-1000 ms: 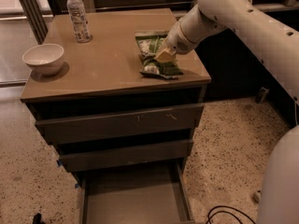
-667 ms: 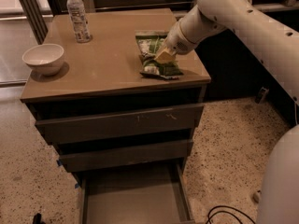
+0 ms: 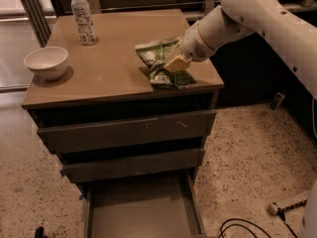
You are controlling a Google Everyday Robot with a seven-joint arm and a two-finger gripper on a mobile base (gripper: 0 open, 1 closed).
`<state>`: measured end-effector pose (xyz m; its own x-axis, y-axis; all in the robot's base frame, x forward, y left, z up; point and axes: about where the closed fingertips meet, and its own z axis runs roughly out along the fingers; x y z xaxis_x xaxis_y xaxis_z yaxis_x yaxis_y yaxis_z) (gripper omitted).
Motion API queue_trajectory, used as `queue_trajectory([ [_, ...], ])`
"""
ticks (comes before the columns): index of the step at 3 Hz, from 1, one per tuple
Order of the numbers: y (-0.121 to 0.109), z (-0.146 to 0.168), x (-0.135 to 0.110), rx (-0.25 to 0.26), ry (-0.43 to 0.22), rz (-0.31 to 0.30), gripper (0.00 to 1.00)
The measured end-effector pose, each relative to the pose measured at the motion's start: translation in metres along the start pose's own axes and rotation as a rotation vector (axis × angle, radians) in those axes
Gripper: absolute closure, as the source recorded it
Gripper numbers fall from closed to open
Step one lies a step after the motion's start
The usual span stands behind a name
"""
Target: Place green jalapeno chip bag into bottom drawer
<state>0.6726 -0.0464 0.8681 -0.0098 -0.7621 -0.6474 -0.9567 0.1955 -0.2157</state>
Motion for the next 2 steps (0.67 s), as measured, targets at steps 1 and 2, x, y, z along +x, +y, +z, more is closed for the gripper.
queue_trajectory([
  [1,0.047,-0.031,-0.006,-0.146,-0.113,-0.035,1.00],
  [2,0.086,-0.054,-0.007,-0.295,-0.186,-0.029,1.00],
])
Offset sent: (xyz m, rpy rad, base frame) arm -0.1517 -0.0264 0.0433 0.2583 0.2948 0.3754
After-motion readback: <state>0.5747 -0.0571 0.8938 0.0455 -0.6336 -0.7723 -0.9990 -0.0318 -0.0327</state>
